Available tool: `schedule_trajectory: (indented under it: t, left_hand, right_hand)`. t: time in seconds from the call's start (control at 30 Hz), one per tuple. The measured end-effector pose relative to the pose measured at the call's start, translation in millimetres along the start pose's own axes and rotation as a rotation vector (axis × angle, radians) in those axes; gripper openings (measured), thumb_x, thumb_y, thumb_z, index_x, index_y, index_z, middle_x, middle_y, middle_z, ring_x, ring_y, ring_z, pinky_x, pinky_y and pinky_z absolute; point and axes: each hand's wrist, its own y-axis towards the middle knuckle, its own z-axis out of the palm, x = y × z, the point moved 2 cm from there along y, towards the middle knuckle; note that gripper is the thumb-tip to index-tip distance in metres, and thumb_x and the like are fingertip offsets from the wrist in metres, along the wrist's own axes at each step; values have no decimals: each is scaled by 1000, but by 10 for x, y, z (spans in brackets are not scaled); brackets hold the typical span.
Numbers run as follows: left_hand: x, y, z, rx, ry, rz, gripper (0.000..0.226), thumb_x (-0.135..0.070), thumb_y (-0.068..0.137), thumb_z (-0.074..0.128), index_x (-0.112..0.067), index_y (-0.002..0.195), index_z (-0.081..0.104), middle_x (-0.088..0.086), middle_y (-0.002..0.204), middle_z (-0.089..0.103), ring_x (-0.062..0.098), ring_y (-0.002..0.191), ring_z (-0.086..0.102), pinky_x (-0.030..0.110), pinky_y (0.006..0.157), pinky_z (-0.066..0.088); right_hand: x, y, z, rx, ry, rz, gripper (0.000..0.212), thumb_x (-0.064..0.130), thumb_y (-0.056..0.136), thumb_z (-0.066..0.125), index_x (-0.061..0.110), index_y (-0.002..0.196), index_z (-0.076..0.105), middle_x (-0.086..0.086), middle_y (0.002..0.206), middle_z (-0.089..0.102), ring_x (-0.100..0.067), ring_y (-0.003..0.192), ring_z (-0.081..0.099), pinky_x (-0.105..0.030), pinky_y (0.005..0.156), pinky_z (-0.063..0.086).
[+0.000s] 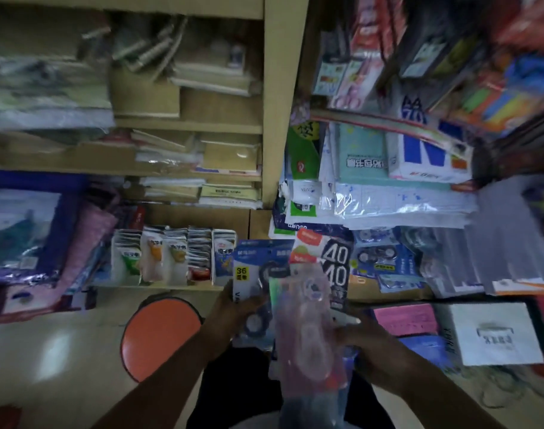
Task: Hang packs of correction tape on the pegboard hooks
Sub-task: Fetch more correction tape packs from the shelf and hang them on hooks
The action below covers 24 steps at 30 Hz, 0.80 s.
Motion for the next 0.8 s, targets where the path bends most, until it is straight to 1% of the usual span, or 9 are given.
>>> schedule_trajectory:
  t: [0.07,0.17,0.23,0.3,0.43,0.5,0.6,0.7,0.8]
  left_hand:
    - [-177,-154,85,53,-12,37,58,-32,66,74,-5,116,63,18,95,74,27,73,72,33,60,57]
    - [-393,-310,146,99,-36,89,55,-45,85,59,-10,128,58,24,119,66,44,108,63,56,92,49]
    - [-542,-373,157,88,-24,130,61,-48,78,66,-13,127,60,23,120,66,43,111,62,58,90,50]
    - [-646,-399,156,101,0,156,61,-43,75,68,-13,128,59,13,118,70,32,108,67,43,80,58]
    - [-748,-467,131,72,23,203,27,-11,91,62,-10,118,63,9,103,75,21,88,74,28,64,57]
    - [-761,-502,123,49,9,227,40,-18,78,74,-11,115,63,8,99,76,18,82,75,27,62,57]
    - [-767,-577,126,45,-3,274,26,-7,83,66,-14,108,63,-2,88,78,10,77,75,21,59,57]
    - [-709,-536,83,-23,39,290,34,-10,85,66,-13,118,59,-3,102,76,10,95,73,23,72,59]
    - [-598,-423,46,-121,131,272,58,-27,79,59,-17,134,48,10,128,62,30,121,59,49,99,50]
  right_hand:
    - [27,-155,184,56,-111,-28,47,0,58,78,8,105,80,-22,104,75,-31,90,74,-39,76,57]
    - [63,-227,304,62,-218,-98,44,10,75,77,2,119,73,-30,123,67,-40,113,65,-54,97,49]
    - [108,-229,335,71,-246,-143,44,10,81,75,-3,123,69,-34,127,64,-40,117,62,-57,103,46]
    - [155,-221,360,101,-295,-168,41,11,83,74,-3,121,68,-32,123,66,-37,113,62,-55,100,46]
    - [102,-225,411,83,-326,-186,34,4,80,77,7,113,73,-16,113,73,-30,108,69,-39,91,54]
    - [-4,-148,367,17,-390,-217,31,-2,79,79,14,106,75,-13,116,73,-19,102,73,-32,87,57]
    - [-98,-87,253,-97,-398,-247,47,9,70,87,16,114,71,-21,128,68,-22,106,73,-44,93,57]
    - [-82,-175,273,-103,-434,-262,62,20,62,84,13,120,65,-5,113,77,-16,108,71,-33,91,56]
    - [-38,-244,241,-165,-567,-335,44,19,67,87,30,104,66,9,95,76,4,92,65,-14,81,49]
